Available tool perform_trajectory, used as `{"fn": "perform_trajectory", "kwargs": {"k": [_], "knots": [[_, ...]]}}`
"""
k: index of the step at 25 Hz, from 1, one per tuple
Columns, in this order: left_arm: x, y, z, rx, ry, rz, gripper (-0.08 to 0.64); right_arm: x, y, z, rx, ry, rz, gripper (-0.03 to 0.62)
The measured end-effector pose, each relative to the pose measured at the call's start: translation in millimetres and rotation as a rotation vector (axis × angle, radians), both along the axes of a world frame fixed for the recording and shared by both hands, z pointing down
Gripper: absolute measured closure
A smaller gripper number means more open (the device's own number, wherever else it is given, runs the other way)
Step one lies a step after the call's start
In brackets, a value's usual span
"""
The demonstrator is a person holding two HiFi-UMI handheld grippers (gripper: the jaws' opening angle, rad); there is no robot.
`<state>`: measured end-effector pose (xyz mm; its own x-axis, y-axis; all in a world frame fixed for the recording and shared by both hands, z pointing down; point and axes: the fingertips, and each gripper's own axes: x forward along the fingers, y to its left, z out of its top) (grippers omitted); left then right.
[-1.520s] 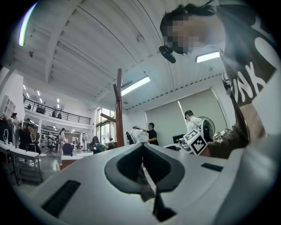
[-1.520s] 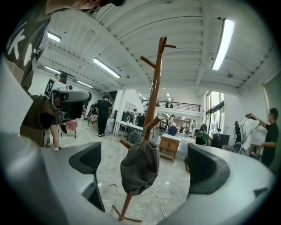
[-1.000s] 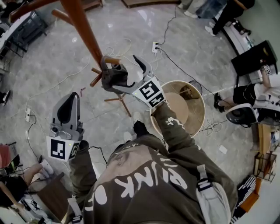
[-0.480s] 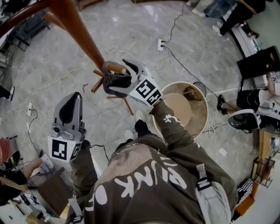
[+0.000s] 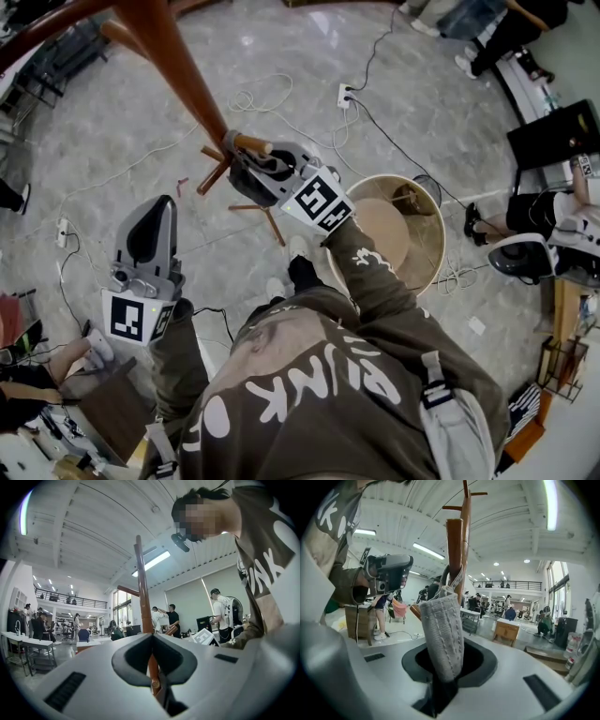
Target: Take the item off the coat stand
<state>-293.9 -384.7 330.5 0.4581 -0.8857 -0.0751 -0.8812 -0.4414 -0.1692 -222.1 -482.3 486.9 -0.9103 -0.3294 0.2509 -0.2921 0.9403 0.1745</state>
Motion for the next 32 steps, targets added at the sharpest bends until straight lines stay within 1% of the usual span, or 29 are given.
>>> {"fn": "perform_trajectory", "kwargs": {"k": [5,8,11,17,26,32], "knots": [[4,8,-3,0.008,-0.001,0.009,0.555,13,8,-34,0.046,-0.049,0.014,0.518],[5,15,-3,0.005,-0.003,0.019,0.555,21,13,-56,0.085,-0.063,0.029,0.520],[8,19,-10,0.024,-0.001,0.030,0.555,30,18,-76,0.114,-0.070,0.048,0.520],[13,35,-12,0.043,0.000,0.064,0.555,51,33,-95,0.154,-0.090,0.108,0.525],[8,83,-8,0.067,0.021,0.119,0.555,67,87,-110,0.199,-0.096,0.195,0.526],[17,118,-10,0.071,0.035,0.148,0.555,81,136,-110,0.190,-0.090,0.231,0.526]]}}
